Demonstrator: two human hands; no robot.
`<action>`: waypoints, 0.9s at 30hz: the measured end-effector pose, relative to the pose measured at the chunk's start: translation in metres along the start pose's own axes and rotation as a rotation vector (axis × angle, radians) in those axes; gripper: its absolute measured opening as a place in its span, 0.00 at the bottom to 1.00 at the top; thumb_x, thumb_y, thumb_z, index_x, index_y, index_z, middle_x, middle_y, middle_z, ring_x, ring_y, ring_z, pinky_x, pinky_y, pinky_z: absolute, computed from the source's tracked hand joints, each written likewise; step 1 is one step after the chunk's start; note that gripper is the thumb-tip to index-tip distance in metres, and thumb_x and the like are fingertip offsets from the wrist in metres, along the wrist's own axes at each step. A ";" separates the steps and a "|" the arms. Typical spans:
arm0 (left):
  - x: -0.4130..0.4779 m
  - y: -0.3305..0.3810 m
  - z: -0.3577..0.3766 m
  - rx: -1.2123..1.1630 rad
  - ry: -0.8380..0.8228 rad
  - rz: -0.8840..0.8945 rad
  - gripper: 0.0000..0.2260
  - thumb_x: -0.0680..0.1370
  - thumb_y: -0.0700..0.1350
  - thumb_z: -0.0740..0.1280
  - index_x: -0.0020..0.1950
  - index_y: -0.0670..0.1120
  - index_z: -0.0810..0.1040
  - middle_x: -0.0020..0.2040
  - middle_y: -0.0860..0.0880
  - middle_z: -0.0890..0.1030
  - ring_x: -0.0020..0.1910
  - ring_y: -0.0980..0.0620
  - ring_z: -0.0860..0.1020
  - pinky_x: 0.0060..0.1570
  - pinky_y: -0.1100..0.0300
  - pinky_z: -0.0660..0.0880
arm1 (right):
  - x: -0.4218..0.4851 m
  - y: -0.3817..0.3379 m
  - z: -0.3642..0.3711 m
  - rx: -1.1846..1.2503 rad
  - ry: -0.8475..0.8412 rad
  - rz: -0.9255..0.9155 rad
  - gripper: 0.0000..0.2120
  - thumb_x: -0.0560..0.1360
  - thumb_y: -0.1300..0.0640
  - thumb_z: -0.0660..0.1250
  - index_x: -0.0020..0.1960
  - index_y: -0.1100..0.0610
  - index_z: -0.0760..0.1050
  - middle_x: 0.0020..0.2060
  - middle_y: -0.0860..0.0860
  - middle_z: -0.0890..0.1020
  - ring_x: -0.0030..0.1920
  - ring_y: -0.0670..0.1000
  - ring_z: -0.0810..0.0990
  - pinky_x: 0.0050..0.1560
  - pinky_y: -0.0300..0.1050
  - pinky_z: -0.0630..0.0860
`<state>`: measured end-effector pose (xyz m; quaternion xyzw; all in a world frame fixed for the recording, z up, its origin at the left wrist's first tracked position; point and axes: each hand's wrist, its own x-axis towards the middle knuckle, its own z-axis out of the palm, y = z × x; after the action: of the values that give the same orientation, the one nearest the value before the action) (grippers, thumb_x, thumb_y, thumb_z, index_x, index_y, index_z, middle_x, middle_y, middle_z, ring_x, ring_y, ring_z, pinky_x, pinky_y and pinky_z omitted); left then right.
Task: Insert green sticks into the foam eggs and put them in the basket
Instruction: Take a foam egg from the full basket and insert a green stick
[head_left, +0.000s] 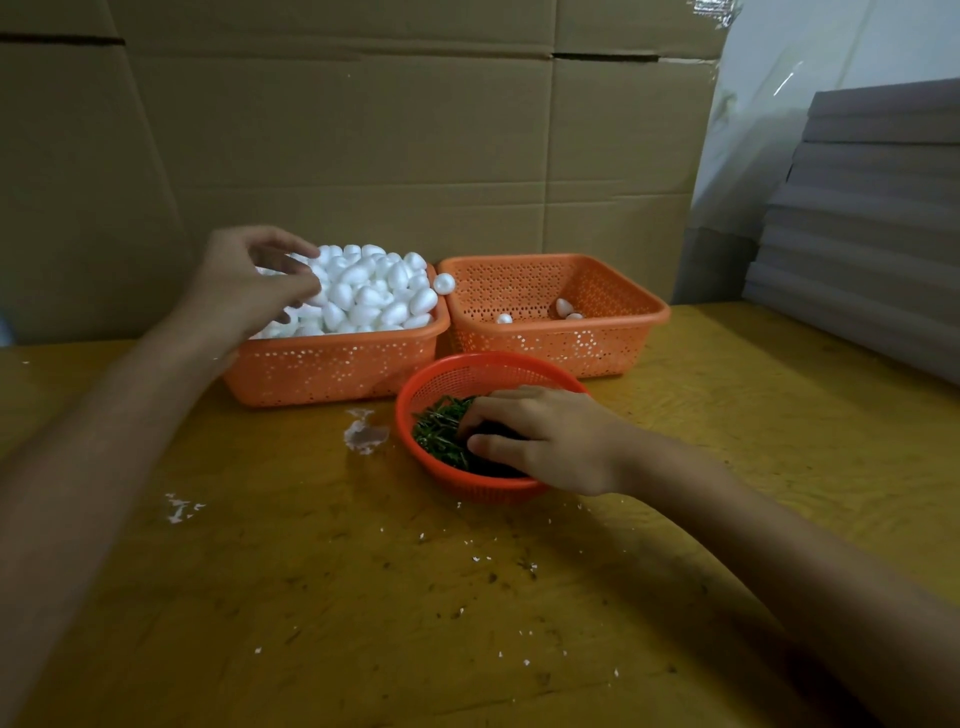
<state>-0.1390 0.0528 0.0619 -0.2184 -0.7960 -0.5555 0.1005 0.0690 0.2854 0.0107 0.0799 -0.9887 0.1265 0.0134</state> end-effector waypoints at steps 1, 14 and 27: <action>-0.007 0.005 0.000 -0.085 -0.025 -0.007 0.15 0.74 0.32 0.73 0.55 0.49 0.86 0.46 0.46 0.86 0.40 0.50 0.82 0.40 0.57 0.81 | 0.000 0.000 0.000 0.003 0.003 0.001 0.14 0.85 0.45 0.59 0.68 0.46 0.76 0.63 0.44 0.79 0.65 0.47 0.75 0.65 0.53 0.71; -0.084 0.043 0.057 -0.684 -0.337 -0.237 0.05 0.79 0.34 0.70 0.48 0.39 0.86 0.47 0.41 0.87 0.42 0.47 0.86 0.43 0.60 0.83 | 0.002 0.003 0.003 0.204 0.206 -0.016 0.06 0.78 0.58 0.74 0.53 0.50 0.85 0.52 0.42 0.84 0.55 0.43 0.81 0.59 0.51 0.77; -0.124 0.035 0.086 -0.834 -0.524 -0.137 0.11 0.84 0.33 0.64 0.64 0.38 0.82 0.62 0.34 0.81 0.57 0.38 0.86 0.54 0.56 0.83 | 0.004 0.007 0.015 0.247 0.422 -0.027 0.07 0.77 0.61 0.74 0.55 0.57 0.82 0.47 0.51 0.86 0.49 0.53 0.84 0.51 0.60 0.79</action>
<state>-0.0058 0.1133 0.0100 -0.3193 -0.5172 -0.7584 -0.2355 0.0634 0.2874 -0.0054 0.0659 -0.9399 0.2602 0.2112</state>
